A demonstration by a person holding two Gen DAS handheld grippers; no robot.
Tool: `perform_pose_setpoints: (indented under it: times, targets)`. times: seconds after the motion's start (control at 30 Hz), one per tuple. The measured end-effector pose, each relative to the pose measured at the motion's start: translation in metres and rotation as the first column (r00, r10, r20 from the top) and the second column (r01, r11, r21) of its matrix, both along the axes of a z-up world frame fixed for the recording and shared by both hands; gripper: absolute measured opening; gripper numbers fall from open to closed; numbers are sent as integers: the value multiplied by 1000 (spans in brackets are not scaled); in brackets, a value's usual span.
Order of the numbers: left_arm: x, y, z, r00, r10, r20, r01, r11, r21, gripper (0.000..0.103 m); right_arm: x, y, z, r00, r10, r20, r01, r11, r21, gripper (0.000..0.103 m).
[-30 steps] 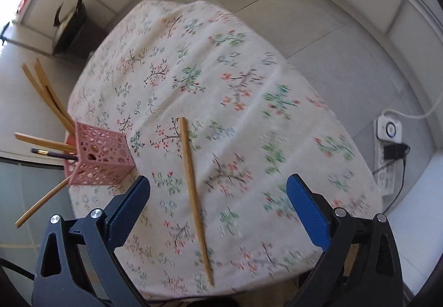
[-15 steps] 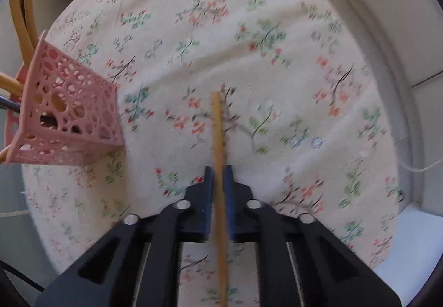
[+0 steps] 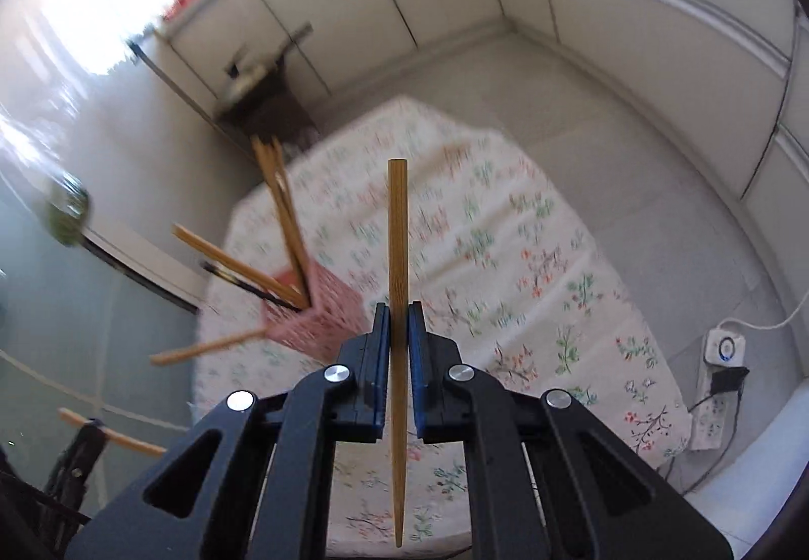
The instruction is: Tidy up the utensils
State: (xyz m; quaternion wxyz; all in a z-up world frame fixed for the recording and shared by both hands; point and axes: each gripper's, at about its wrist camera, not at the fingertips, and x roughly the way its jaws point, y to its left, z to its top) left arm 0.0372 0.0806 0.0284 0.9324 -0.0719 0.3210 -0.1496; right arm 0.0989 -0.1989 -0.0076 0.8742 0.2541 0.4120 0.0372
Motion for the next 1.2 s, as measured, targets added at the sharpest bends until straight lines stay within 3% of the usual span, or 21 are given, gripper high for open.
perform_pose_setpoints:
  times: [0.2, 0.4, 0.57, 0.7, 0.77, 1.07, 1.2]
  targets:
    - [13, 13, 52, 987, 117, 113, -108, 991, -77, 7, -25, -22, 42, 970, -121, 211, 109, 992, 70, 8]
    - [43, 18, 84, 958, 217, 188, -195, 972, -129, 7, -28, -27, 51, 945, -168, 281, 142, 984, 110, 8]
    - [74, 10, 71, 950, 256, 180, -244, 966, -89, 8, -26, -25, 52, 938, -171, 301, 150, 984, 92, 8]
    - [104, 5, 27, 973, 226, 49, -222, 973, -67, 14, -22, -24, 46, 943, -169, 288, 150, 985, 87, 8]
    - [105, 12, 17, 971, 241, 12, -239, 968, -82, 19, -21, -22, 45, 944, -167, 284, 148, 985, 87, 8]
    - [69, 44, 41, 945, 321, 61, -308, 937, -163, 25, -20, -14, 52, 937, -185, 295, 162, 982, 102, 8]
    - [60, 52, 54, 935, 342, 91, -323, 930, -175, 26, -15, -5, 66, 915, -213, 342, 179, 975, 127, 8]
